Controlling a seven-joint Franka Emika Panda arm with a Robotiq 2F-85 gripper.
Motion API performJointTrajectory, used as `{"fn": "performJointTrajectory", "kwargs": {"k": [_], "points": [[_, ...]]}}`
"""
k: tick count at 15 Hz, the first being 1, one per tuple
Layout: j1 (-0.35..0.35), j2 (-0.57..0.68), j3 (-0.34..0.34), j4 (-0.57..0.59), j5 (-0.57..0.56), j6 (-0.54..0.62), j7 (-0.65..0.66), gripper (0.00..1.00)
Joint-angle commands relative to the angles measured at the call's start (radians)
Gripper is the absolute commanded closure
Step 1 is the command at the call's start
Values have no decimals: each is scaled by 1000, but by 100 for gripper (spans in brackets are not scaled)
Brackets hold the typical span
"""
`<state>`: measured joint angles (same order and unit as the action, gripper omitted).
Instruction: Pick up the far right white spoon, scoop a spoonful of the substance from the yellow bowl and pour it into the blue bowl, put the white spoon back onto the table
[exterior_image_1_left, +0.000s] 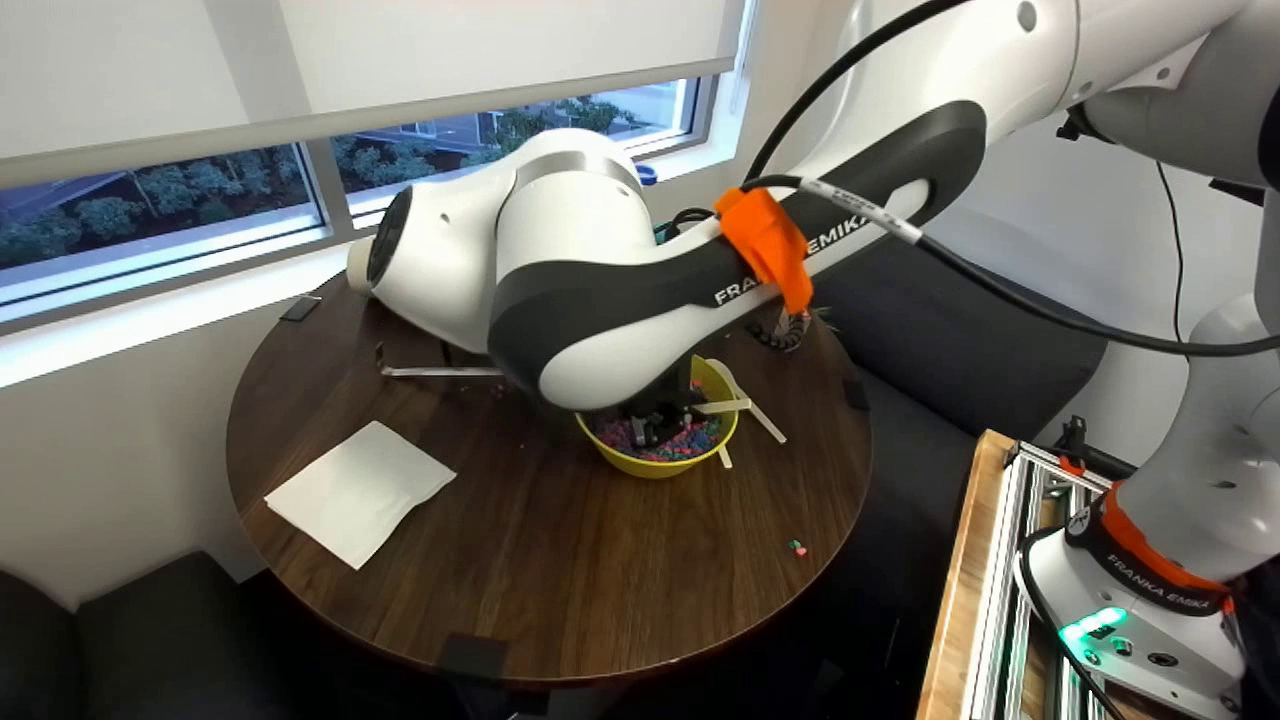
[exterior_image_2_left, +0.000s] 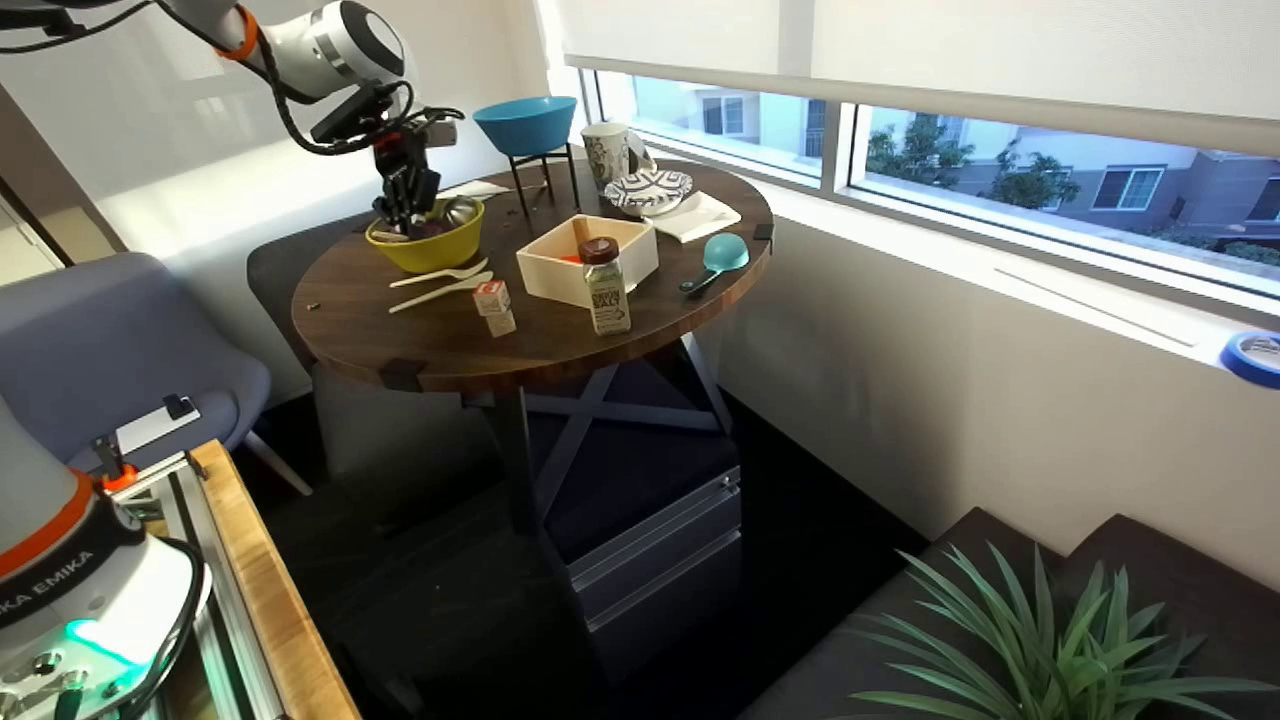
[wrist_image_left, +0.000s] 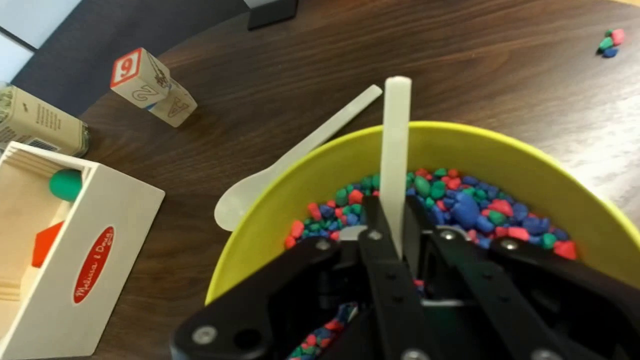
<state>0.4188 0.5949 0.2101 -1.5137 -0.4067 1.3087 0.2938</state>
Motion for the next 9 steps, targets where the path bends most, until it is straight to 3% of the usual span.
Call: {"fn": "performJointTrajectory", "kwargs": {"k": [1,9], "points": [[-30,-45,-12,-72,58,112,-1,97],[-96,-158,-21,-228,104,273,-50,97]]}}
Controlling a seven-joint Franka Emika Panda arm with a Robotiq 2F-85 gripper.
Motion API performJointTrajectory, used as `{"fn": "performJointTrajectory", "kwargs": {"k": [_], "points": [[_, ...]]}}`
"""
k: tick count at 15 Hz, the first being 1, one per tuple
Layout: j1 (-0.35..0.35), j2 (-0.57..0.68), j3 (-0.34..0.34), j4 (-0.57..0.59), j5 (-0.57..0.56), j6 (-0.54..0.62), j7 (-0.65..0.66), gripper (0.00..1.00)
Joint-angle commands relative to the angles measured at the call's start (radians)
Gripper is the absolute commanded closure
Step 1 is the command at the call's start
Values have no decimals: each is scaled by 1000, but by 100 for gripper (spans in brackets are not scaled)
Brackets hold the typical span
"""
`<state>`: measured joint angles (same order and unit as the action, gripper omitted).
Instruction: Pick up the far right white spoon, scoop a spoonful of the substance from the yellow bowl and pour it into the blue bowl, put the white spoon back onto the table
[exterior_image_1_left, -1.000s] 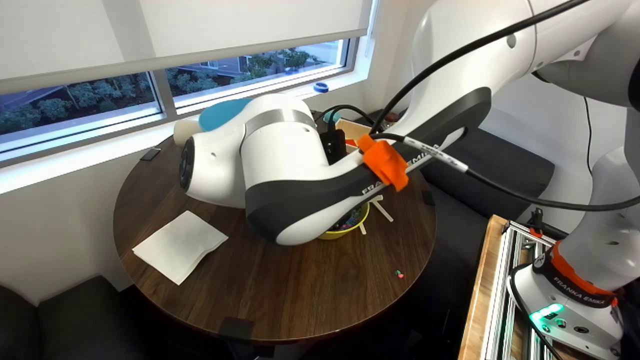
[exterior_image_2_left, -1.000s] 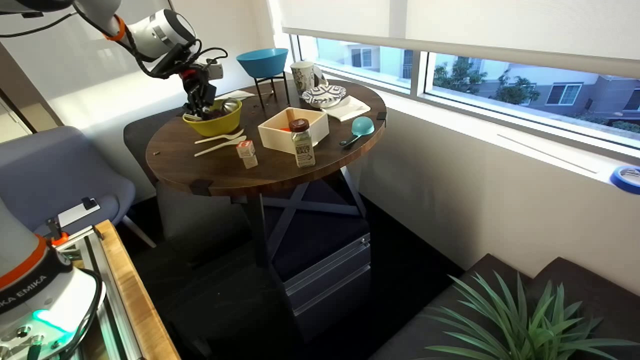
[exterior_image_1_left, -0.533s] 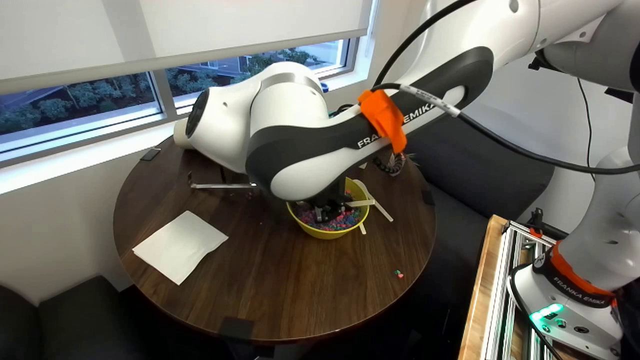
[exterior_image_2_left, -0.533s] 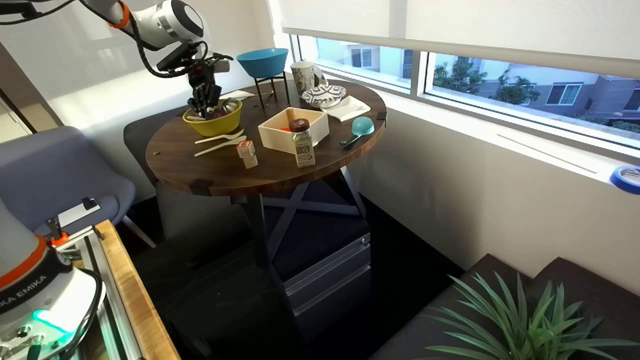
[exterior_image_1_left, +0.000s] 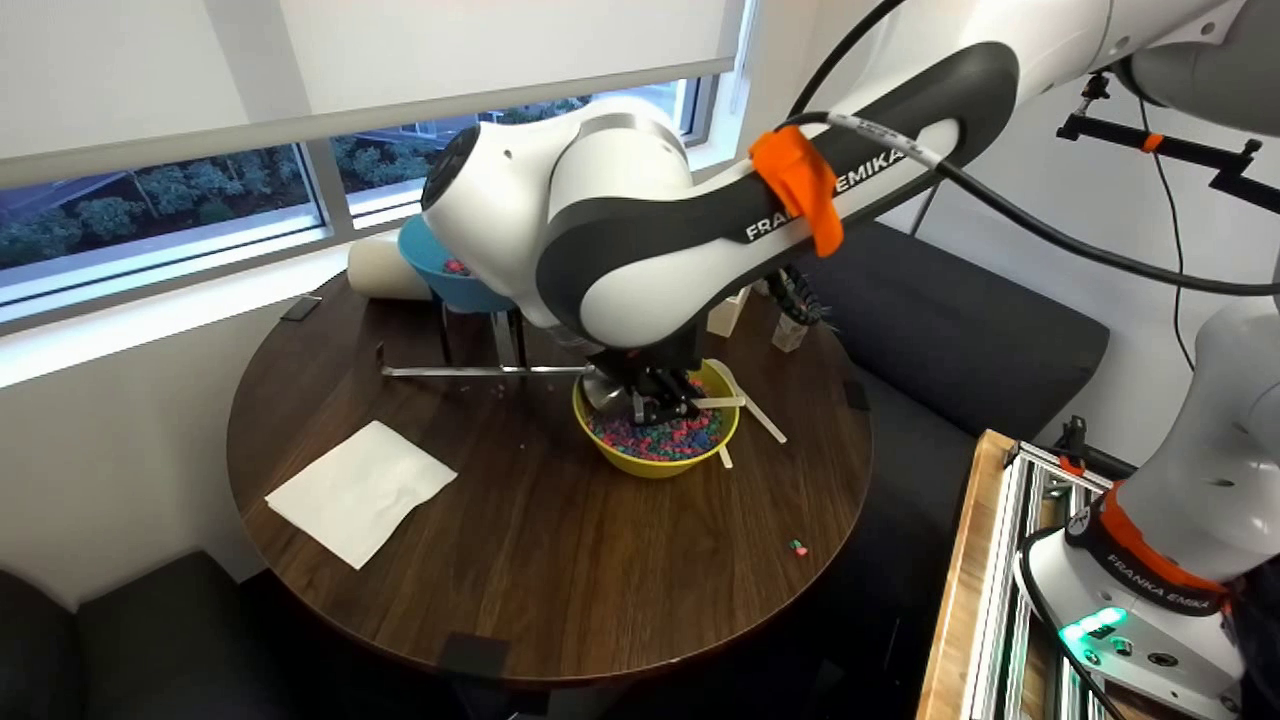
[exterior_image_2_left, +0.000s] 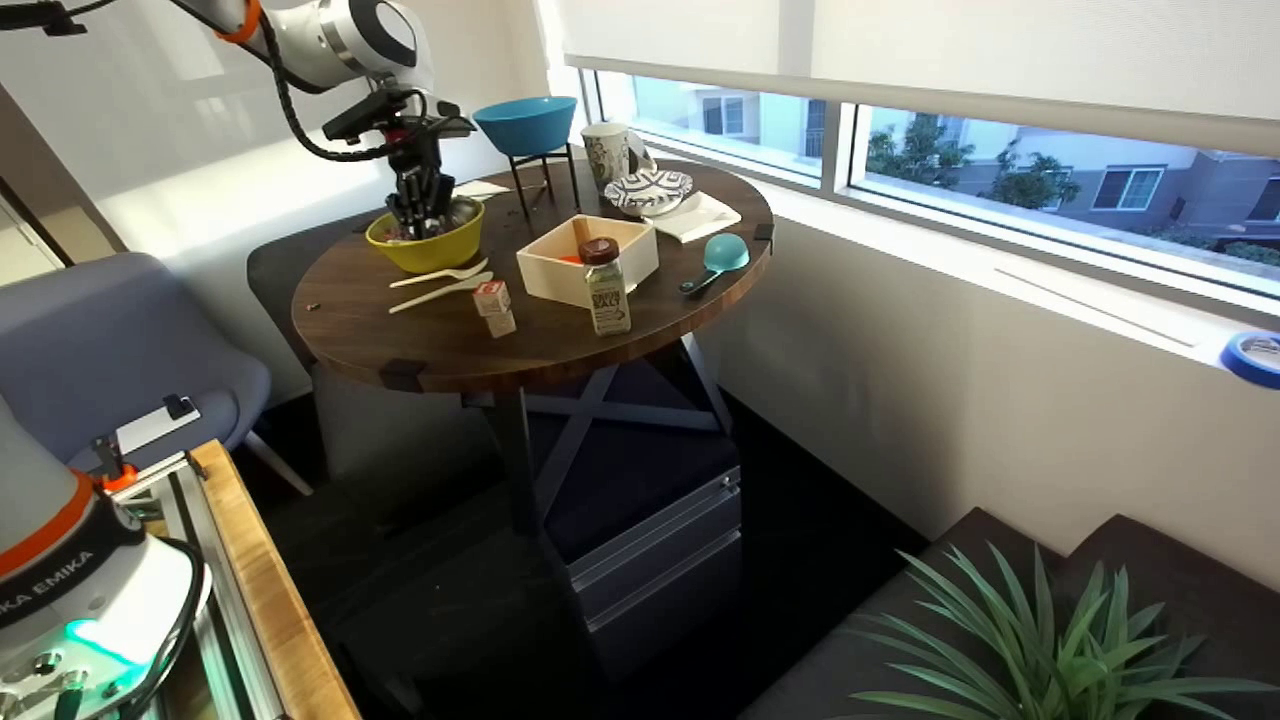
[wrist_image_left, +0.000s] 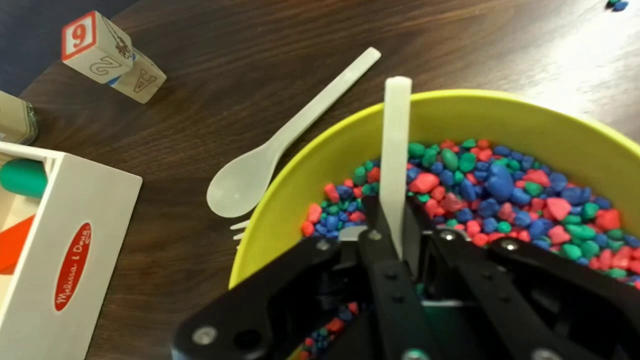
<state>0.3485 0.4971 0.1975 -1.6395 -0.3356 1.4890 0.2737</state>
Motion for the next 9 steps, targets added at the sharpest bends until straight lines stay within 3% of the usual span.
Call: {"fn": "performJointTrajectory", "kwargs": {"k": [1,9], "points": [[-32,-76,-9,-119,39,110,-35,97],[-85,-186,-8,-262,75,261,-118,97]]}}
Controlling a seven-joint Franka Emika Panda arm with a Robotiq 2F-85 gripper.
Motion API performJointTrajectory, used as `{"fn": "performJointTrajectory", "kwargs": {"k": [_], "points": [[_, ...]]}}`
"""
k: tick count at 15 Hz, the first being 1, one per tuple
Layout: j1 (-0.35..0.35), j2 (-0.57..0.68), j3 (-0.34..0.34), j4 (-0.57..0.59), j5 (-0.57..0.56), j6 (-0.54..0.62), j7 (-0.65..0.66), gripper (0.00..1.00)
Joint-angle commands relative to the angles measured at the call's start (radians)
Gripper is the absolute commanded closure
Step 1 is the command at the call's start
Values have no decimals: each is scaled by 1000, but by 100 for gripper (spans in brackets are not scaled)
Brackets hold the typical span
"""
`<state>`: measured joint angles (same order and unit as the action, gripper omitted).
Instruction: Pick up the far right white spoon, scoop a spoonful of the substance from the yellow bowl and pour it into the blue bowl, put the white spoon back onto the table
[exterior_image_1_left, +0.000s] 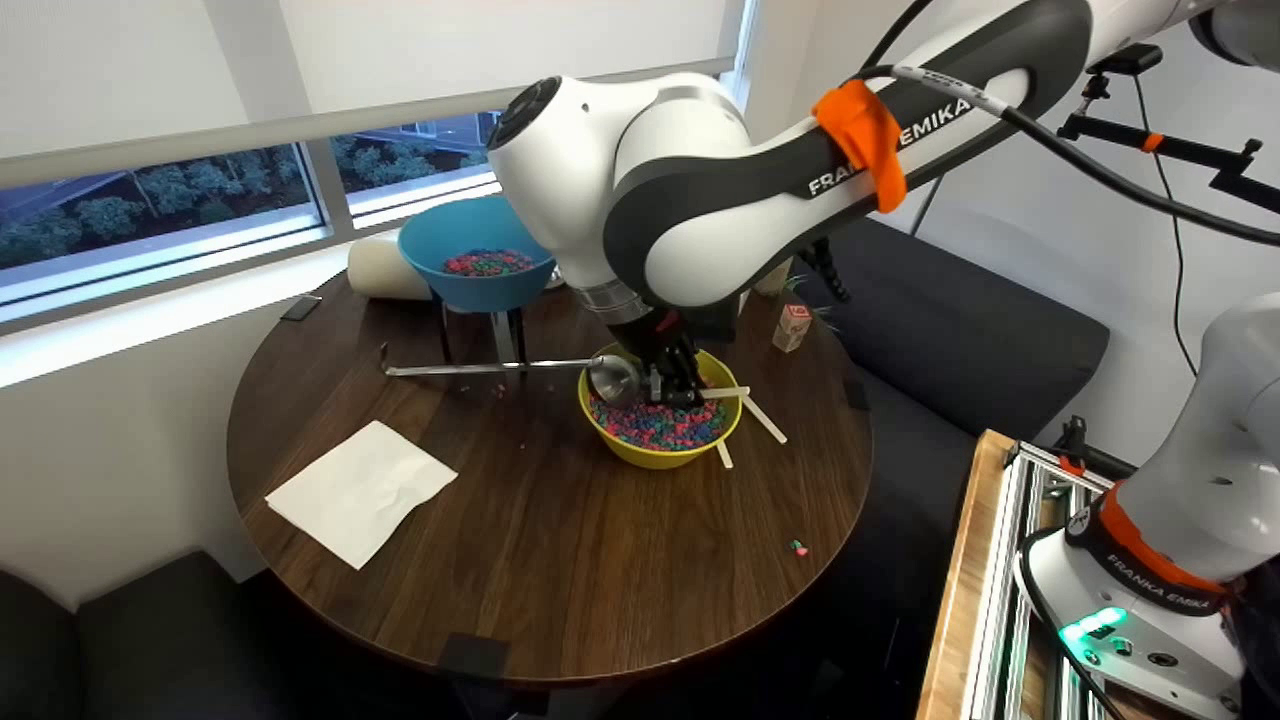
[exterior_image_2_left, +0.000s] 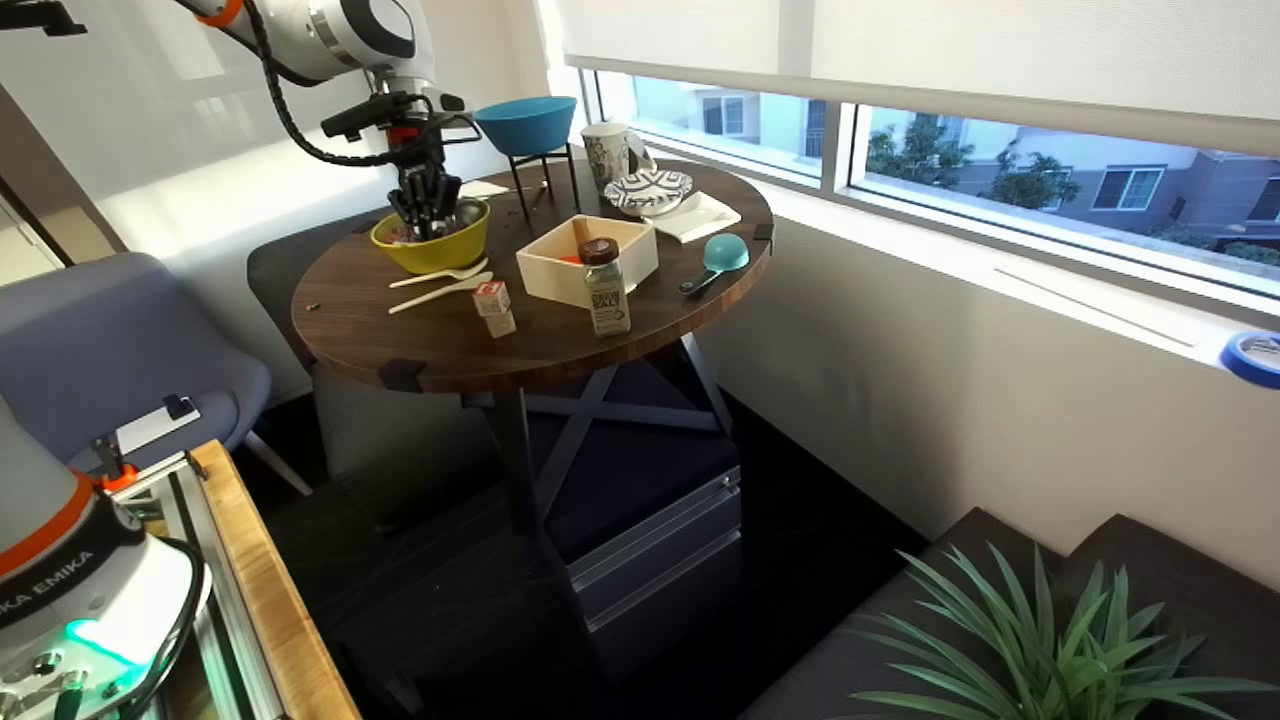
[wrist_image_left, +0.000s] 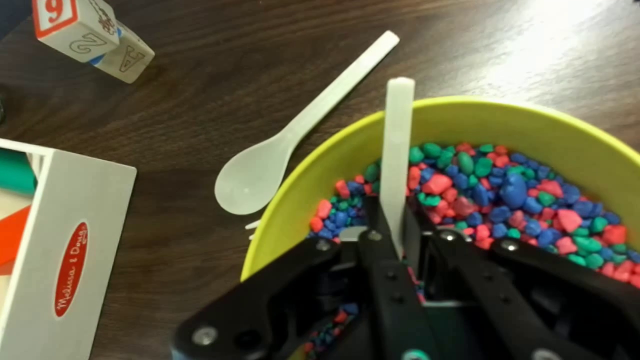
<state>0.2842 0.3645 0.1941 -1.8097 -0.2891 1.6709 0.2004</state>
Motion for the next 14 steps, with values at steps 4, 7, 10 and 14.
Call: {"fn": "performJointTrajectory", "kwargs": {"k": [4,7,10,14], "points": [[-32,-90,2,-135,25,114,-128,97],[-36,-107,6,-151,24,117,-195,97],[-37,-118,8,-159,20,112,-247,97],[-45,-132,9,-170,29,116,-313,97]]}}
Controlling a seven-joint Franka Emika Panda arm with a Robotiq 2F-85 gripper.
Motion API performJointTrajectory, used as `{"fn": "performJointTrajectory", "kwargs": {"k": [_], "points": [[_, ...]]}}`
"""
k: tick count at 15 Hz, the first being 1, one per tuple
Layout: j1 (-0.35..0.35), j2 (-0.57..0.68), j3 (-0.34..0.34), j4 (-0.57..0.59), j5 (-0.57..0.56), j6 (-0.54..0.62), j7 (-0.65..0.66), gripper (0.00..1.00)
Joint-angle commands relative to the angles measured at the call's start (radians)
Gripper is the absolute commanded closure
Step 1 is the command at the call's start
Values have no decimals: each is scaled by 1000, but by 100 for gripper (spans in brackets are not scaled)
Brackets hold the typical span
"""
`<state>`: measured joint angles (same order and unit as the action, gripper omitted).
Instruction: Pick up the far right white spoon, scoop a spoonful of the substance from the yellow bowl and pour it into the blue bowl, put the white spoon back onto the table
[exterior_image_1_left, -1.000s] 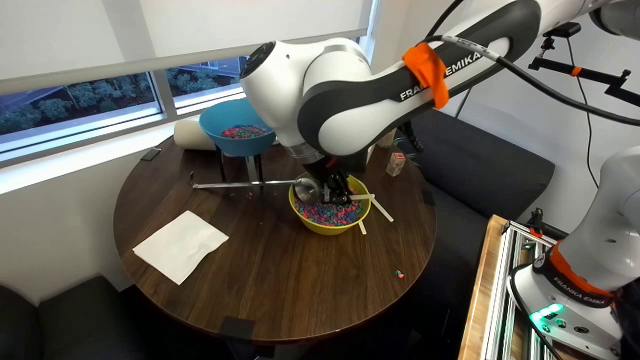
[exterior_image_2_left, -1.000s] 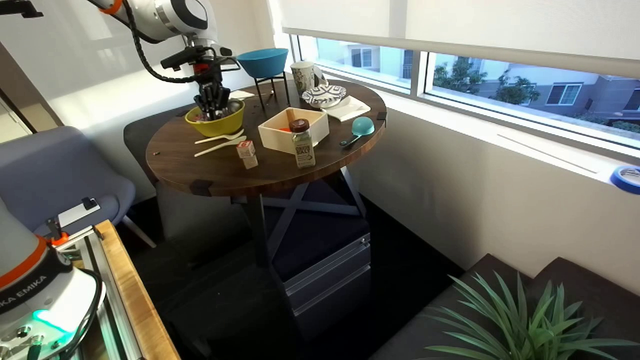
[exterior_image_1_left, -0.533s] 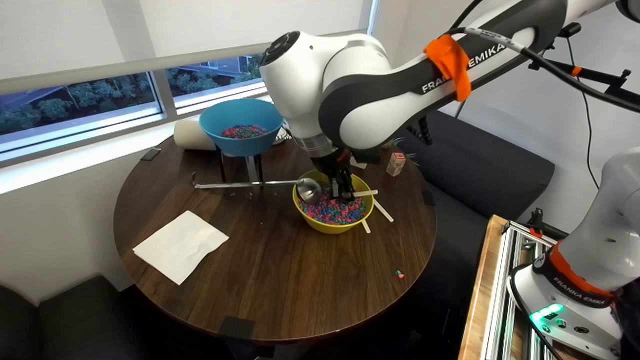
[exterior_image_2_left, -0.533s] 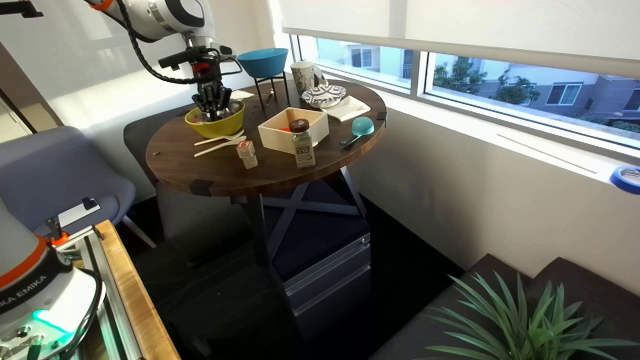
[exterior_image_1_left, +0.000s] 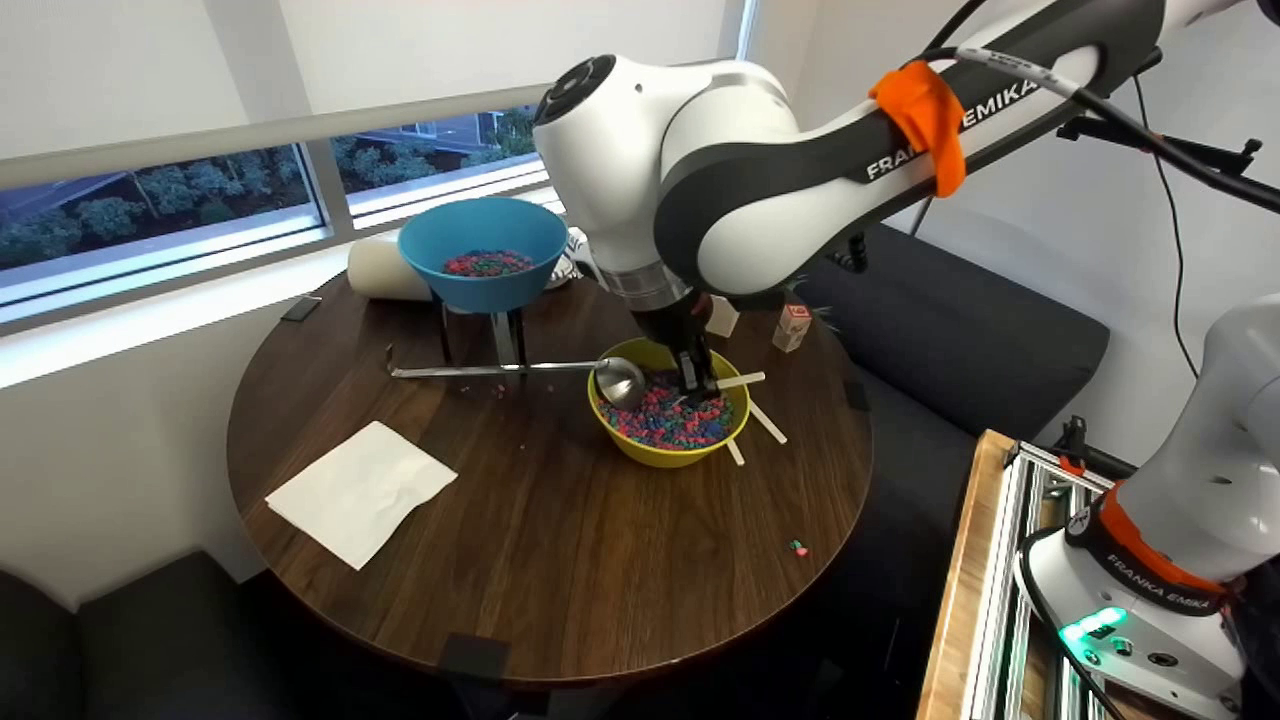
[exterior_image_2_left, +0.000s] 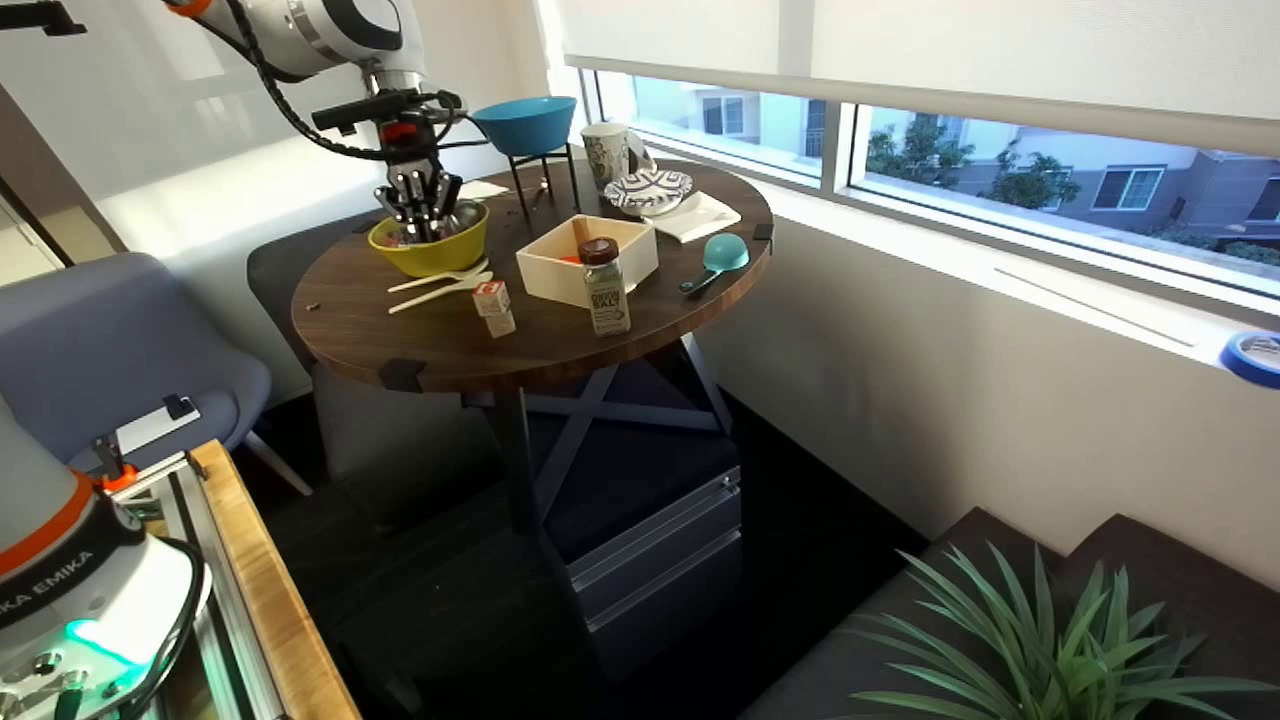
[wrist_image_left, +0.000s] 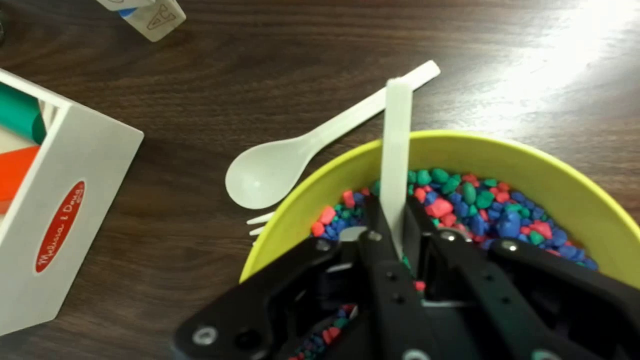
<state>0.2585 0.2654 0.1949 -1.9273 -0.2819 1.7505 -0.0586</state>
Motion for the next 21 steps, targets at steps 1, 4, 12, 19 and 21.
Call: {"fn": "performJointTrajectory", "kwargs": {"k": [1,4,12,19,21], "points": [[-22,-37,9,-56,26,39,-69,97],[-30,-52,11,-70,36,45,-116,97],[-63,-91,11,-92,133,60,-241,97],[-87,-123,7,-105,237,70,-307,97],[-92,-129,5,-108,263,76,-317,97]]}}
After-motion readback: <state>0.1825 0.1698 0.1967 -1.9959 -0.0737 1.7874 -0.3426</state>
